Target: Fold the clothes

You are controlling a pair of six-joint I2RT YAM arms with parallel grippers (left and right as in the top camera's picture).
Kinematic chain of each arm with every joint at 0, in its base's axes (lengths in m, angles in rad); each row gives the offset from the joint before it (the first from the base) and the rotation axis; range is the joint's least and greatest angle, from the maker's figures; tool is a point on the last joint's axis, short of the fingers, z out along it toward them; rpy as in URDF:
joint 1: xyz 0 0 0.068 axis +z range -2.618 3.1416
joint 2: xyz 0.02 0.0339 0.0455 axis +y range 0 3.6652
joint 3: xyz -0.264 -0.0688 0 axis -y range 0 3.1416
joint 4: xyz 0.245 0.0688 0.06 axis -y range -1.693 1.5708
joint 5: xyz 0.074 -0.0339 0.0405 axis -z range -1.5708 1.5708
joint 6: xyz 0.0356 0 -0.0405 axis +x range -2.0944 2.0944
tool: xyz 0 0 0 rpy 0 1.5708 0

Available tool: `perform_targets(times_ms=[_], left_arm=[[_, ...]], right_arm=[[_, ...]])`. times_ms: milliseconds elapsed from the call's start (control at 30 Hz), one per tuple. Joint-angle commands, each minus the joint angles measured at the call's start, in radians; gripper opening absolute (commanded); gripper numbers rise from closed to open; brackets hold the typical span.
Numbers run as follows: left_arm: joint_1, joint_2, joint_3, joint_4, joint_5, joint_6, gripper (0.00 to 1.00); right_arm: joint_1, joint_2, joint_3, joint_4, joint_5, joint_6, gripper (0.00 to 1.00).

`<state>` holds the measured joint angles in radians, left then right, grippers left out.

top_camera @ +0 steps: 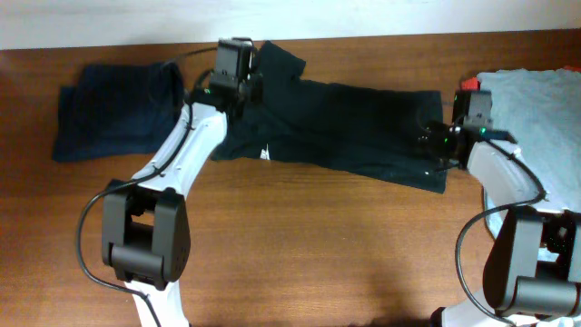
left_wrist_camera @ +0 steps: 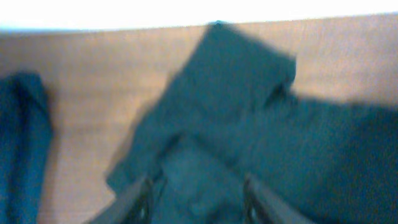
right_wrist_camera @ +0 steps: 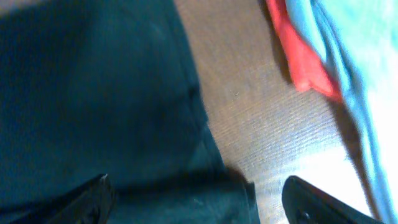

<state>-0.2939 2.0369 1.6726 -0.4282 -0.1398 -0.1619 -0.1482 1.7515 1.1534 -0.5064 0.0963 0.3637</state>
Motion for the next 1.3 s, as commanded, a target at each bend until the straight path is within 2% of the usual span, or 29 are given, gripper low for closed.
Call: perform_targets(times_ms=[0, 67, 200, 333, 433, 567, 767, 933, 1267], left_arm=[[0.036, -0.002, 0.106, -0.167, -0.011, -0.043, 0.18], [0.059, -0.002, 0.110, -0.235, 0.003, -0.100, 0.01], [0.114, 0.019, 0.108, -0.354, 0.164, -0.140, 0.01], [0.135, 0.056, 0.106, -0.401, 0.288, -0.140, 0.01], [0.135, 0.105, 0.105, -0.404, 0.322, -0.140, 0.01], [0.135, 0.161, 0.105, -0.425, 0.359, -0.140, 0.01], [0.135, 0.190, 0.105, -0.447, 0.354, -0.121, 0.01], [0.135, 0.191, 0.100, -0.453, 0.250, -0.121, 0.01], [0.135, 0.217, 0.079, -0.470, 0.247, -0.121, 0.01]], right_arm=[[0.004, -0.008, 0.143, -0.125, -0.105, -0.116, 0.86], [0.006, -0.008, 0.190, -0.183, -0.174, -0.160, 0.78], [0.018, -0.008, 0.236, -0.264, -0.225, -0.180, 0.62], [0.037, -0.004, 0.236, -0.302, -0.224, -0.180, 0.29], [0.053, -0.004, 0.236, -0.327, -0.225, -0.180, 0.11], [0.081, -0.004, 0.235, -0.344, -0.225, -0.199, 0.06], [0.187, 0.015, 0.235, -0.369, -0.243, -0.393, 0.04], [0.271, 0.031, 0.232, -0.285, -0.211, -0.409, 0.04], [0.327, 0.089, 0.232, -0.208, -0.191, -0.416, 0.04]])
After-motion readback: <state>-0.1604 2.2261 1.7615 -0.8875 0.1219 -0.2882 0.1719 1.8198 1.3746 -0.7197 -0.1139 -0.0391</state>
